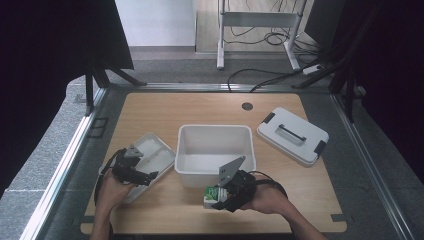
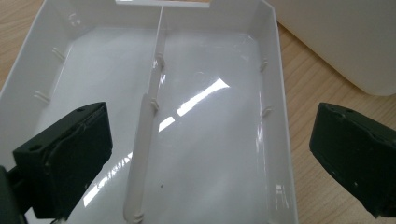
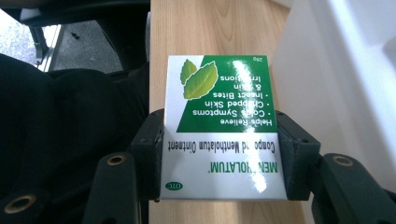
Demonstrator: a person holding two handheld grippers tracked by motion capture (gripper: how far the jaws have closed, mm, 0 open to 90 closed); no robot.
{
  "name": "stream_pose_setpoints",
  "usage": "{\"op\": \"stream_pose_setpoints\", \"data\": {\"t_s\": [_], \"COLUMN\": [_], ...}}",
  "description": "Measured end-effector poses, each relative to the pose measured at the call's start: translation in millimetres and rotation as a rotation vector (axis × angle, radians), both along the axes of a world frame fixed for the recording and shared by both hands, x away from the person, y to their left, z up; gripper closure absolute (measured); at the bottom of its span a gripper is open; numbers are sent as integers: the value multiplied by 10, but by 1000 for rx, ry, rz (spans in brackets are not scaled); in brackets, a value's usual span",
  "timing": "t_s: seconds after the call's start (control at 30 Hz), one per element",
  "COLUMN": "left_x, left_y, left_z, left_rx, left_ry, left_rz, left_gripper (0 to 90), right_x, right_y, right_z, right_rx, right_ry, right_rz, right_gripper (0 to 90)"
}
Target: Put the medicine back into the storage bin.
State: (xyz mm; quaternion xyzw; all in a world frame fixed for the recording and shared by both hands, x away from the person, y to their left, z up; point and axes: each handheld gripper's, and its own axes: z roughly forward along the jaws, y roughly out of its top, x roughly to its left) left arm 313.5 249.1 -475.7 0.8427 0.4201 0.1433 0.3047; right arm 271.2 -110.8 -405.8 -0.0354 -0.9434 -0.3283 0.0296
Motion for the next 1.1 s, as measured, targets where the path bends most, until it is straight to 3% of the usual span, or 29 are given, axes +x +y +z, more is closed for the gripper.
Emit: {"op": "stream_pose_setpoints", "data": {"t_s": [0.77,1.1], "left_x": [5,9], "left_y": [20,16], "left_z": [-9,-22], "left_rx": [-8,-13], "left_ry": [7,9], "left_rz": [-2,-2], "left_gripper": [0,0], "right_x": [307,597], "right_y": [-10,-45], "right_z": [574,786], "right_rx": [21,-31], "right_ry": [-29,-90], "right_rz": [-29,-99], "right_gripper": [448,448]}}
